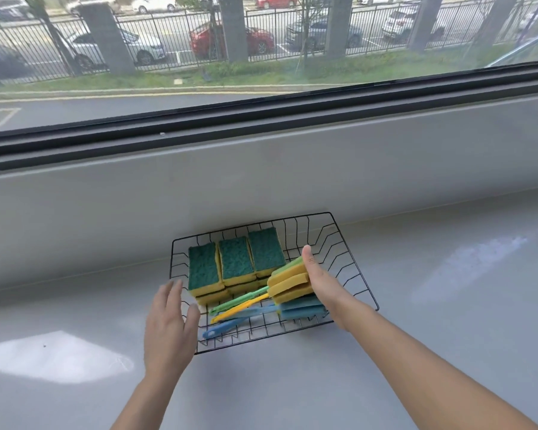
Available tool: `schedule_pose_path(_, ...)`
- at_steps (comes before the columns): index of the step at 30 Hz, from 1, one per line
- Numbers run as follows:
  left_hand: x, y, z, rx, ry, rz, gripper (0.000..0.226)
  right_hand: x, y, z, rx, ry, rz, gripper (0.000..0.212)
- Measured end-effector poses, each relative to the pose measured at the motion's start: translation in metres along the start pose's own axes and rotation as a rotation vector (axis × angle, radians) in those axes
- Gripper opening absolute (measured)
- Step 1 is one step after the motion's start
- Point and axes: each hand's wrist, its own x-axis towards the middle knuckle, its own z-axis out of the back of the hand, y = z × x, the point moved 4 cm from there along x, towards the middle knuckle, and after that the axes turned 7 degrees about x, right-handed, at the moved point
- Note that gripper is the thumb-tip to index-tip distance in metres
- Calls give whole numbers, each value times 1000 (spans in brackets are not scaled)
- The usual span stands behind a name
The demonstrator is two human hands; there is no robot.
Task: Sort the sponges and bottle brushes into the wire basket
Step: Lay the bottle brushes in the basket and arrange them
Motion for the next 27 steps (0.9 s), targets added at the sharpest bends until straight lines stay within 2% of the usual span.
schedule_pose_path(2, -1, 4, -6, -53, 75, 81, 54, 0, 1, -1, -8, 4, -16, 103)
schedule_pose_path(5, 0, 6, -7, -102, 94, 133, 56, 0, 1, 0, -17, 2, -27, 102)
schedule_pose_path(21, -1, 2, 4, -161, 80, 130, 52, -1, 2, -2, -112, 40, -9, 105)
schedule_pose_path(23, -1, 4, 12, -138, -17, 92, 46, -2, 3, -1, -97, 33, -4, 104)
schedule_pose_path(25, -4, 0, 23, -8, -163, -61, 28, -2, 4, 3, -71, 19, 20, 102)
schedule_pose_path(26, -5, -3, 25, 87, -183, -138, 21, -2, 4, 4, -58, 11, 34, 101)
schedule_pose_path(27, -6, -7, 23, 192, -127, -191, 20, -2, 3, 5, -48, 5, 45, 98)
